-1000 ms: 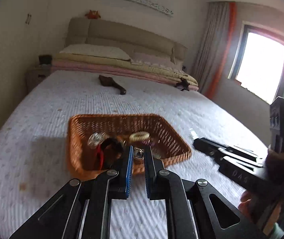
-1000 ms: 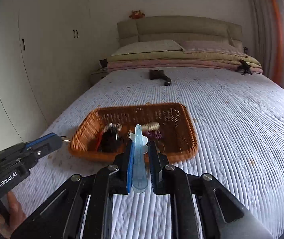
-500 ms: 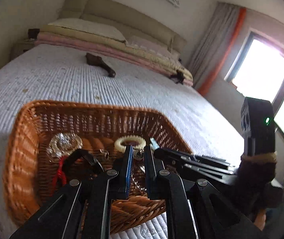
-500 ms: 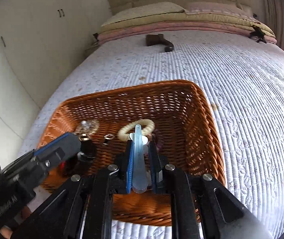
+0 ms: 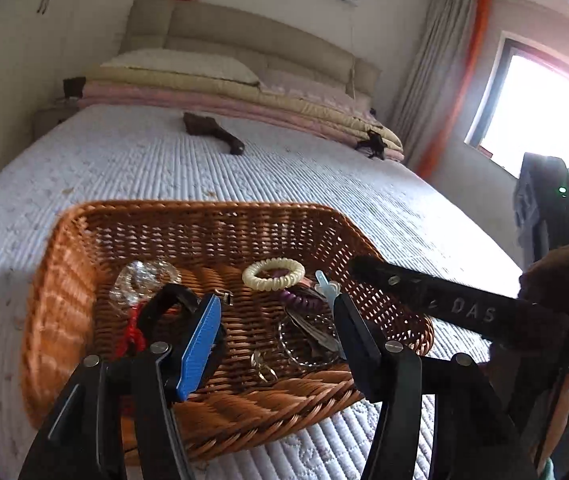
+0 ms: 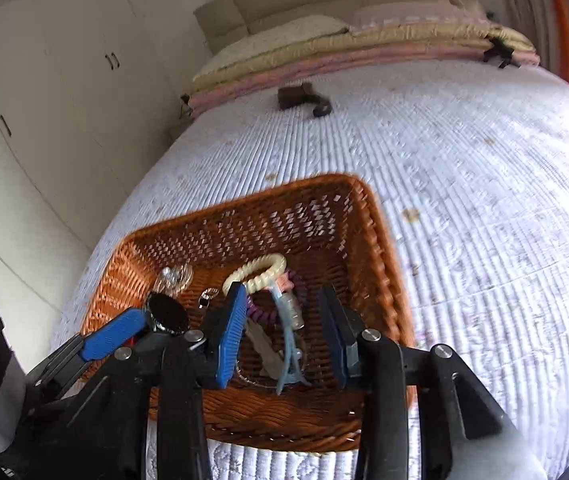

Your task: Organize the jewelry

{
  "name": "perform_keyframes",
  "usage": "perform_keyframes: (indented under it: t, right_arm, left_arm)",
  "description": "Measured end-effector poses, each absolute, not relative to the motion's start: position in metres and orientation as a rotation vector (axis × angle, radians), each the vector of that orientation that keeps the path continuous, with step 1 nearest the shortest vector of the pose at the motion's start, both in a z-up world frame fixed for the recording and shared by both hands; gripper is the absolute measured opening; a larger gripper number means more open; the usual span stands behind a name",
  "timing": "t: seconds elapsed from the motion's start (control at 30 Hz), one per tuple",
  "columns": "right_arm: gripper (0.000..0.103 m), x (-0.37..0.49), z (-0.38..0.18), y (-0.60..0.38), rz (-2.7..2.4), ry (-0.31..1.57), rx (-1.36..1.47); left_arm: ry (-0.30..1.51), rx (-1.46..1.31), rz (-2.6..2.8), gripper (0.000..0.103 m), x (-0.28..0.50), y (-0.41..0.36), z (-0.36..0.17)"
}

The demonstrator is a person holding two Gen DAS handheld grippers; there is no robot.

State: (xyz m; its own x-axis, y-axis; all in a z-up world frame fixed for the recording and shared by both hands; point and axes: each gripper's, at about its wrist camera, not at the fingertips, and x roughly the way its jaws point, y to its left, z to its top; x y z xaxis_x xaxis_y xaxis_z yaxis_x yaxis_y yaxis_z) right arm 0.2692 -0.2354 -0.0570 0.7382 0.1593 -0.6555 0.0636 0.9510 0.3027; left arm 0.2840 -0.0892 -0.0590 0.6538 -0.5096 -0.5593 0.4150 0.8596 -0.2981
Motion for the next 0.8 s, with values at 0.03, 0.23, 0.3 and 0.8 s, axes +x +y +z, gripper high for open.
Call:
perform_keyframes:
  t: [0.03,0.23,0.3,0.8]
  right_arm:
    - [0.040,0.266,-0.053,-0.235,0.050,0.732,0.315]
    - [0.041,0.206,-0.015,-0.223,0.003,0.618,0.245]
    - [0.042,0.174,-0.002,-0.209,-0.016,0.563,0.193]
    - [0.083,0.022,-0.046,-0.139,-0.102,0.284,0.063]
  left_arm:
    - [0.670,-0.142,-0.512,0.060,0.281,-0.088,-0.055]
    - [0.538,-0.066,-0.386,0.060,0.228,-0.068,-0.017]
    - [0.503,-0.045,-0.363,0.061,0.199,-0.055,-0.009]
    - [0.400,-0.002,-0.156,0.073,0.071,-0.014,-0.056]
